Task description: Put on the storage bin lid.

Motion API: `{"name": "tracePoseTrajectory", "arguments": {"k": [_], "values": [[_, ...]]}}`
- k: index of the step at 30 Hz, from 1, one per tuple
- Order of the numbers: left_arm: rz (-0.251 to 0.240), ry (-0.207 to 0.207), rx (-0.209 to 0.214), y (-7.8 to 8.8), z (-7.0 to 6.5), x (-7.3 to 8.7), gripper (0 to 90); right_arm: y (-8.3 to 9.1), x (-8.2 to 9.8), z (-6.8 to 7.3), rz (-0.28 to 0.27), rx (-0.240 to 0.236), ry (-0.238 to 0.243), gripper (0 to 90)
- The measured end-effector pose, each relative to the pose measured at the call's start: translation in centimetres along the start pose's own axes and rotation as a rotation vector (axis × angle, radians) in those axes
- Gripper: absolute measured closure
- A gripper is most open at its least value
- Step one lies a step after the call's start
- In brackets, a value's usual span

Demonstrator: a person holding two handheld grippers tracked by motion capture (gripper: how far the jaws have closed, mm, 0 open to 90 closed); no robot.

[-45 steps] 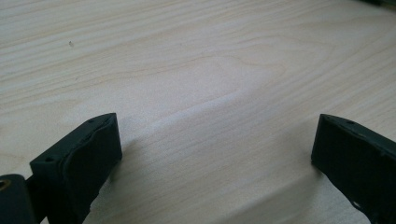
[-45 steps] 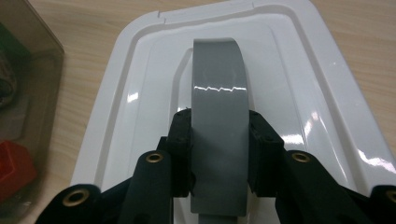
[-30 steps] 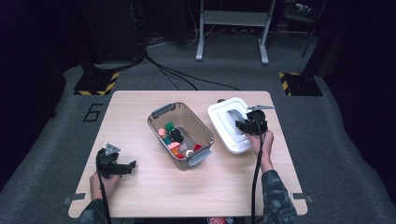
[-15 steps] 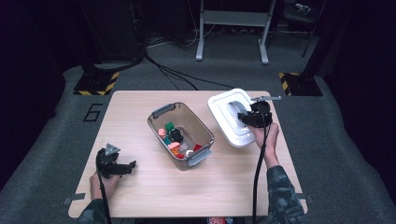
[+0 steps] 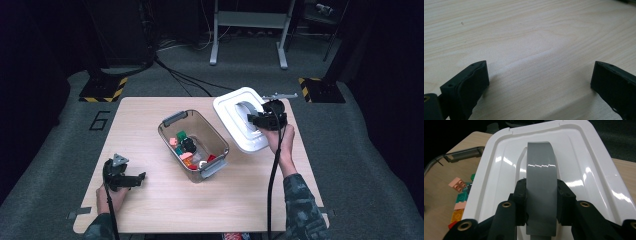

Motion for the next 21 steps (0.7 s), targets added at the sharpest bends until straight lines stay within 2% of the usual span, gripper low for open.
{"name": "tracePoseTrajectory", "arguments": {"k": [4,13,17,21], "values": [[0.0,0.0,0.0,0.0,0.0,0.0,1.6,-0.2,-0.3,1.3,-0.003,-0.022,0.018,67.1],[0.003,-0.004,0.001,0.0,0.0,0.0,1.6,-1.5,-0.8,5.1,0.012,-0.07,0.059,67.0],[0.004,-0.003,0.001,0.0,0.0,0.0,1.6,-2.3,-0.8,6.8,0.024,-0.092,0.094,67.0],[0.007,-0.001,0.003,0.1,0.0,0.0,1.6,-2.8,-0.8,8.3,0.033,-0.115,0.099,67.0]]}}
Point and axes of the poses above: each handheld gripper's, and its own axes: y roughly backward along the jaws, x roughly out of its underside, z roughly to its left, the point moved 4 cm from there along -y, roughly forward along the jaws, and after that the axes turned 1 degree about -y, right-handed, at the moved point
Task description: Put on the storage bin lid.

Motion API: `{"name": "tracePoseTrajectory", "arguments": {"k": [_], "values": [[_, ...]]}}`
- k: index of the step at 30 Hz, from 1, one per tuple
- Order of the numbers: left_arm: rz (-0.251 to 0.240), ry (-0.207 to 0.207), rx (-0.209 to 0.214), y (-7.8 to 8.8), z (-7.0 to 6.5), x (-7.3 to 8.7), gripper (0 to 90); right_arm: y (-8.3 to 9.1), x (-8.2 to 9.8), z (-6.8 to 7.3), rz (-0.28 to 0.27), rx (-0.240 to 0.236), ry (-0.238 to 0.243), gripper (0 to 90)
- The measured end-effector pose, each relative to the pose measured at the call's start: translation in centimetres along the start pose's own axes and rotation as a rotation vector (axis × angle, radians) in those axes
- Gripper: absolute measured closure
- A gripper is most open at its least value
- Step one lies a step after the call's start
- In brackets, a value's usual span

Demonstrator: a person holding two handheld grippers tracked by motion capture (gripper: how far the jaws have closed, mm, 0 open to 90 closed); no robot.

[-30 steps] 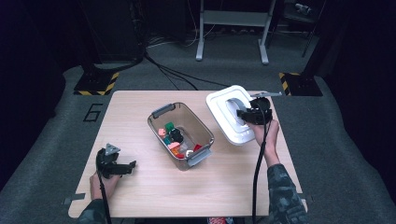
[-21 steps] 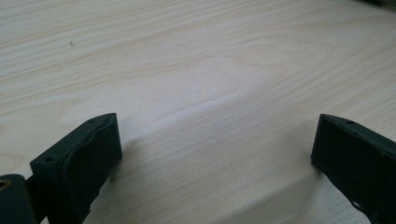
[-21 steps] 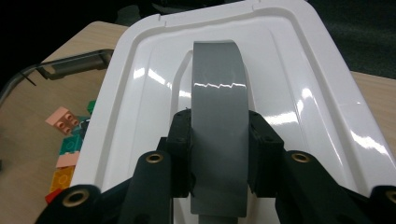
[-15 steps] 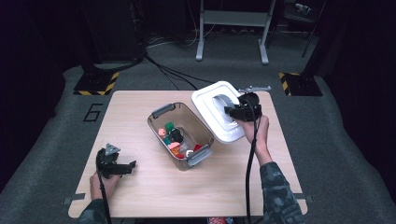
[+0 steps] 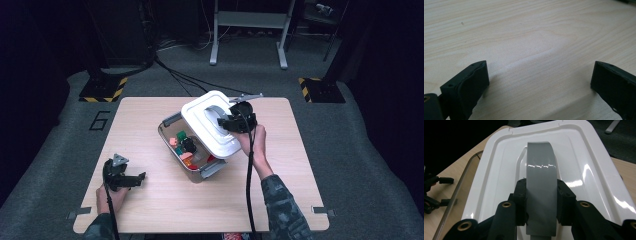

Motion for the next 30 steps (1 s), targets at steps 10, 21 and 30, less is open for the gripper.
{"name": "tracePoseTrajectory", "arguments": {"k": [10,21,30], "values": [[-0.005,0.0,-0.003,0.0,0.0,0.0,1.6,-2.6,0.6,2.4,0.036,-0.029,0.017,67.0],[-0.006,0.002,-0.003,0.0,0.0,0.0,1.6,-4.7,1.8,4.2,0.079,-0.039,0.015,66.8],[-0.005,0.002,-0.003,0.0,0.0,0.0,1.6,-5.7,2.6,5.2,0.06,-0.042,-0.022,66.5]]}}
Point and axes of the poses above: each handheld gripper's, and its own axes: y roughly backward along the jaws, x roughly out of its underside, z roughly to its left, the point moved 4 cm from there along -y, roughly forward along the jaws, and after that the axes turned 1 degree about -y, right-handed, at the moved point
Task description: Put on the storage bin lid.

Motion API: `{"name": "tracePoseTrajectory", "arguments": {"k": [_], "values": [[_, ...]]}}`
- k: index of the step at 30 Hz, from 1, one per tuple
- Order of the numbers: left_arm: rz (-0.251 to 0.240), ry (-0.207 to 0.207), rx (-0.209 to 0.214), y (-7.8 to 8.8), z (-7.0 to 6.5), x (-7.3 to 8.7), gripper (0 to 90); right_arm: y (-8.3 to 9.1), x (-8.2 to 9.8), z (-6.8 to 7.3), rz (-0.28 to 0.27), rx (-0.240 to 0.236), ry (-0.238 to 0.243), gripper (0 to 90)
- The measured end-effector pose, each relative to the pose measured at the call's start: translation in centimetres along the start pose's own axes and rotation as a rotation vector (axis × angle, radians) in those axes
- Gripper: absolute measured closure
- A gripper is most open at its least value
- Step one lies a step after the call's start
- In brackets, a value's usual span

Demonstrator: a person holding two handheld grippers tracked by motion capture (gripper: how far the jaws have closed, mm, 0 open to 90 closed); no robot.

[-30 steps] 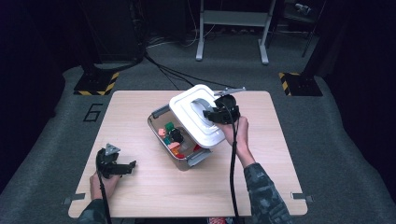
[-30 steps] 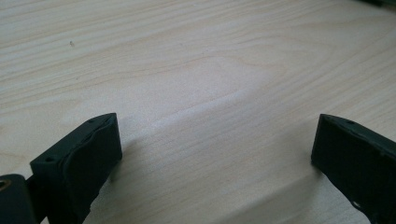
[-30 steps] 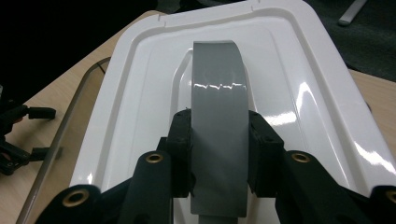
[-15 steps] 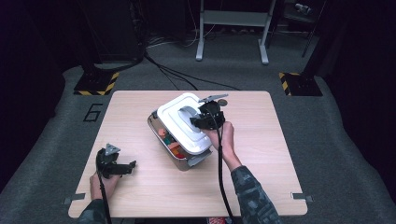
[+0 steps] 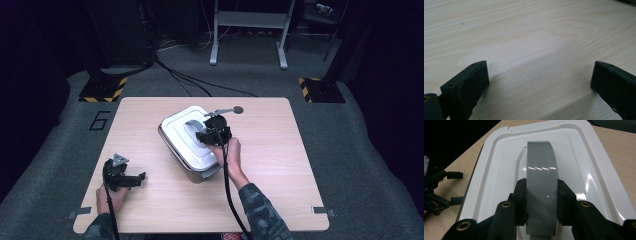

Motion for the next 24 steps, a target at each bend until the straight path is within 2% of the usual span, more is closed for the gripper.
{"name": "tracePoseTrajectory", "arguments": {"k": [5,8,10,11,17,21,22,24], "values": [[0.0,0.0,0.0,0.0,0.0,0.0,1.6,-0.1,0.2,0.8,-0.007,0.001,0.011,66.1],[0.0,0.0,0.0,0.0,0.0,0.0,1.6,-0.1,0.2,1.2,0.001,0.003,-0.011,66.0],[0.0,0.0,0.0,0.0,0.0,0.0,1.6,-0.4,0.2,1.2,-0.001,0.006,0.012,65.1],[0.0,0.0,0.0,0.0,0.0,0.0,1.6,-0.5,0.4,1.4,0.01,0.004,-0.001,64.9],[0.0,-0.001,0.001,0.0,0.0,0.0,1.6,-0.9,0.5,1.7,0.022,0.006,0.006,63.4],[-0.001,0.0,0.0,0.0,0.0,0.0,1.6,-0.8,0.4,1.6,0.029,0.013,0.023,54.8],[-0.001,-0.001,0.0,0.0,0.0,0.0,1.6,-0.6,0.4,1.6,0.019,0.004,0.021,50.0],[0.0,0.0,0.0,0.0,0.0,0.0,1.6,-0.4,0.4,1.4,0.016,0.014,0.029,41.4]]}}
Point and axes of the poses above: each handheld gripper's, and its own axes: y roughly backward along the jaws, x roughly out of its underside, z roughly to its left, the point moved 4 cm from there along -y, roughly forward along the jaws, and after that the axes turned 1 degree about -y, right-handed, at the moved point
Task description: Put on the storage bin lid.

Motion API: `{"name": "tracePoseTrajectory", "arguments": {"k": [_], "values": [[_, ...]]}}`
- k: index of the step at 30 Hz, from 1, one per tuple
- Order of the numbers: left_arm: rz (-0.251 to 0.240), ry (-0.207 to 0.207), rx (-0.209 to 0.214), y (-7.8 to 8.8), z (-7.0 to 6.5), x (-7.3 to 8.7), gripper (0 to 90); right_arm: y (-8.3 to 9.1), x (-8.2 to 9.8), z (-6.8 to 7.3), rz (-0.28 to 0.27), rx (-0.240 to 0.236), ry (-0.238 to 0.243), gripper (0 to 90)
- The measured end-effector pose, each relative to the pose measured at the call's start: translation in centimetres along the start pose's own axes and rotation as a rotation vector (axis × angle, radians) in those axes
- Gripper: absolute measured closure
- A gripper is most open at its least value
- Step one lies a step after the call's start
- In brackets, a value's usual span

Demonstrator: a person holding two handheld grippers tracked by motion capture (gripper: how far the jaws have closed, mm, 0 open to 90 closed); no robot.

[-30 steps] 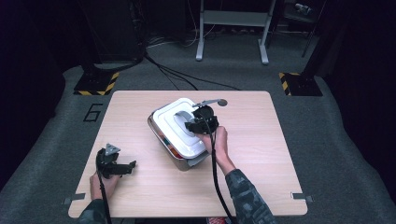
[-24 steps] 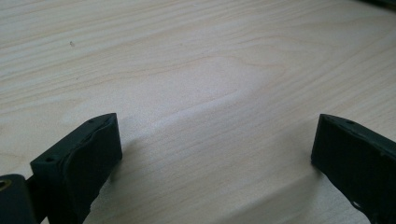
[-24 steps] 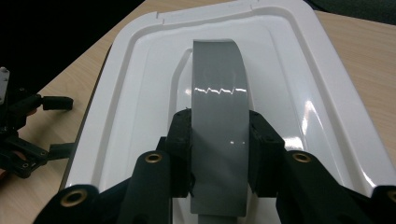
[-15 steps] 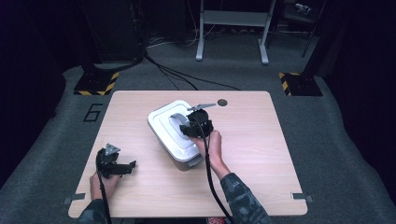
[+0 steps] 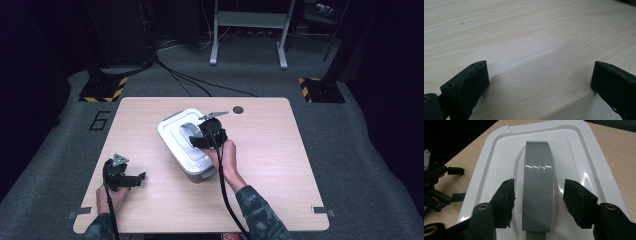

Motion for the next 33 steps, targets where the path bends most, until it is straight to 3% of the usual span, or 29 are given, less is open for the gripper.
{"name": "tracePoseTrajectory", "arguments": {"k": [6,7,9,12,22,33], "values": [[0.0,0.0,0.0,0.0,0.0,0.0,1.6,1.3,-0.1,-0.7,-0.004,-0.036,-0.006,22.4],[0.0,0.0,0.0,0.0,0.0,0.0,1.6,1.6,-0.1,-1.0,-0.01,-0.039,0.018,19.5],[0.0,0.0,0.0,0.0,0.0,0.0,1.6,2.2,0.0,-1.2,-0.005,-0.052,0.022,15.8],[0.0,0.0,0.0,0.0,0.0,0.0,1.6,2.9,0.0,-1.7,-0.012,-0.051,0.047,13.1],[0.0,0.0,0.0,0.0,0.0,0.0,1.6,5.9,1.7,-4.5,-0.042,-0.041,0.04,2.1],[-0.001,0.001,-0.001,0.0,0.0,0.0,1.6,8.5,5.9,-8.8,-0.046,0.005,0.016,0.0]]}}
Point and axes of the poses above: each handheld gripper's, and its own axes: y roughly backward along the jaws, x roughly out of its underside, z roughly to its left, the point moved 4 cm from there along -y, roughly forward along the jaws, and after that the axes turned 1 degree about -y, right-handed, at the moved point
